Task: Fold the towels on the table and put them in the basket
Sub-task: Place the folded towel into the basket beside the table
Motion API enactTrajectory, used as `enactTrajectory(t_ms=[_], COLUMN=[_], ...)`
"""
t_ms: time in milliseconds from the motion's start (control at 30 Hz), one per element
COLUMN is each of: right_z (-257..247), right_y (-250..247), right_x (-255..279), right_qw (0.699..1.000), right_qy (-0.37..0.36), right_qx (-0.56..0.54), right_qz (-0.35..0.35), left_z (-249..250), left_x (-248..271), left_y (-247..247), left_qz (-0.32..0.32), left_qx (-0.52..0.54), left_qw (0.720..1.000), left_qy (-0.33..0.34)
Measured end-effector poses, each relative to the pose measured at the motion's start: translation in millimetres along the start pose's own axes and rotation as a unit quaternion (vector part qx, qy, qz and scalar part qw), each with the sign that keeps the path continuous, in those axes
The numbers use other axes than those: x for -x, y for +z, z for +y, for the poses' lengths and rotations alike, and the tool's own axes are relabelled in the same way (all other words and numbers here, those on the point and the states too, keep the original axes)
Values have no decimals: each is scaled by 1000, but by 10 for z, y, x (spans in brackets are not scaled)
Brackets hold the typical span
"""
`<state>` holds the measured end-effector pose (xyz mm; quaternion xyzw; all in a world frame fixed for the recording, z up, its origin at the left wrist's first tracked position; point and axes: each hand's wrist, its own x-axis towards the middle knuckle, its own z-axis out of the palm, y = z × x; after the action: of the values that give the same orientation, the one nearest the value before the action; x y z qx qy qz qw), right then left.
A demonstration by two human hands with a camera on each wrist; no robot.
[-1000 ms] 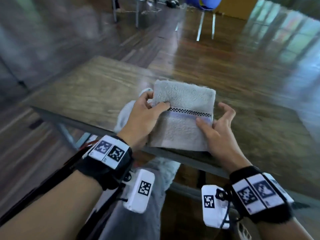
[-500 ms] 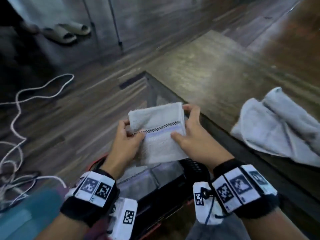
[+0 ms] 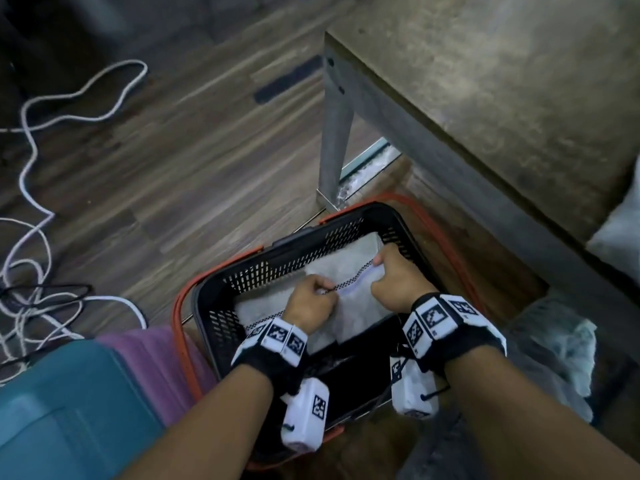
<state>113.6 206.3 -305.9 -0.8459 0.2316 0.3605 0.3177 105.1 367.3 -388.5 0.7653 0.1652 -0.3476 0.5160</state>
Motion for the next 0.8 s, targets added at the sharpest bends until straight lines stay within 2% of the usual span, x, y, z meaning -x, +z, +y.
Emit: enactTrajectory(t_ms=[167,300,467,567,700,800], right_z=[146,292,366,335,205,98], right_y=[31,55,109,80,-27,-164], right_x=[-110,-107,-73,-28,136,343], right_qw=[999,999,998,999,998,994], right_qy=[21,30,31,8,-49,-89], right_qx=[20,24,15,-6,-26,-46], right_qz=[-44,-34,-46,-34,1,49], left_z=[-75,-123,-86,-6,165,350], left_x=[-168,-130,-32,-16,66,226], left_y=[72,47,39,37,33,31], left_qz=[5,38,24,34,25,33], left_qx=[-43,-58,-73,-96,-62,-71], left_qw=[999,998,997,995,997,993], left_qy=[-27,-6,5,23,27,83])
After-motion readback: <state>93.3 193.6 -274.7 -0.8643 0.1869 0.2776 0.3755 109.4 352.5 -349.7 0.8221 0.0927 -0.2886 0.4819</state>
